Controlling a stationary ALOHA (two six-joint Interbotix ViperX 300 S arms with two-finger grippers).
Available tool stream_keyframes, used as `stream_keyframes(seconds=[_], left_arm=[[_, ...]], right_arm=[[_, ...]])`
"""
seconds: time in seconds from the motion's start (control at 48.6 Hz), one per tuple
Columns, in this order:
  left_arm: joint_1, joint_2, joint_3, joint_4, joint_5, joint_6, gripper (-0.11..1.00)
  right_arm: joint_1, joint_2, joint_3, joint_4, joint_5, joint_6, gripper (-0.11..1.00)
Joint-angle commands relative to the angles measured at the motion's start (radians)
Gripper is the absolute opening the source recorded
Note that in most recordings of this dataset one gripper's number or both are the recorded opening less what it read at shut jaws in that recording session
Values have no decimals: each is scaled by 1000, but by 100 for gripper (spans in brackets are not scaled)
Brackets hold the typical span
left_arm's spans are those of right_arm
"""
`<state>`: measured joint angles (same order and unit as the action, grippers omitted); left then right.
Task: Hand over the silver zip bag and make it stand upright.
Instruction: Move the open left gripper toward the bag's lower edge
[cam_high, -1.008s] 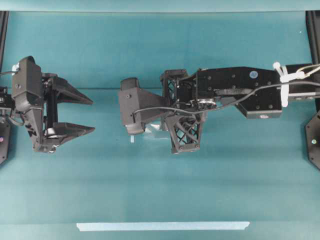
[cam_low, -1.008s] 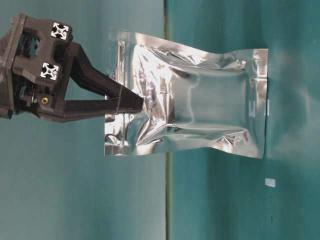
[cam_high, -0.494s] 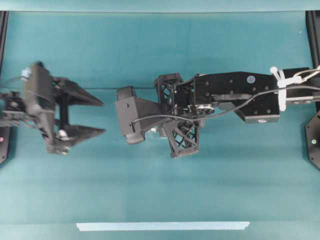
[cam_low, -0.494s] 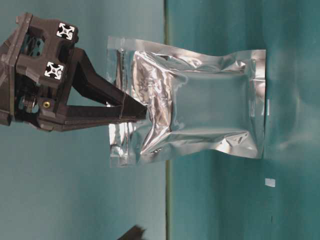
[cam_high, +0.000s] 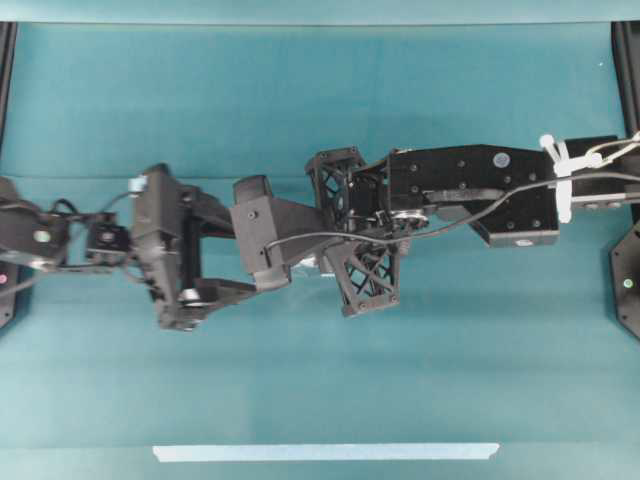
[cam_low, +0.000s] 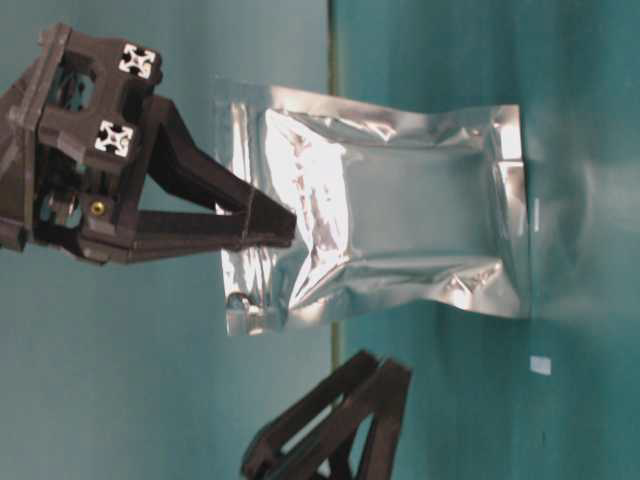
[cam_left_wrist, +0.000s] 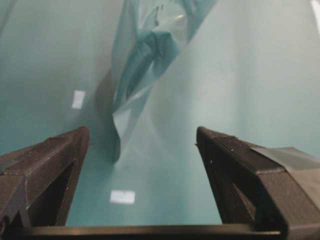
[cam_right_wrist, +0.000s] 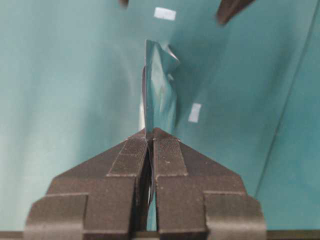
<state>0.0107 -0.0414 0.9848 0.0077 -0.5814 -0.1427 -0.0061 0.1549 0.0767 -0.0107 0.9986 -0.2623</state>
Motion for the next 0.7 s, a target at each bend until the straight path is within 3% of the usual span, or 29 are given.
stream_keyframes(seconds=[0.0, 0.679], left_arm=[[-2, 32, -34, 2, -29, 2, 93], [40, 221, -106, 2, -121, 3, 94]], right_arm=[[2, -8, -3, -3, -5, 5, 1], [6, -15, 20, -2, -2, 63, 1]])
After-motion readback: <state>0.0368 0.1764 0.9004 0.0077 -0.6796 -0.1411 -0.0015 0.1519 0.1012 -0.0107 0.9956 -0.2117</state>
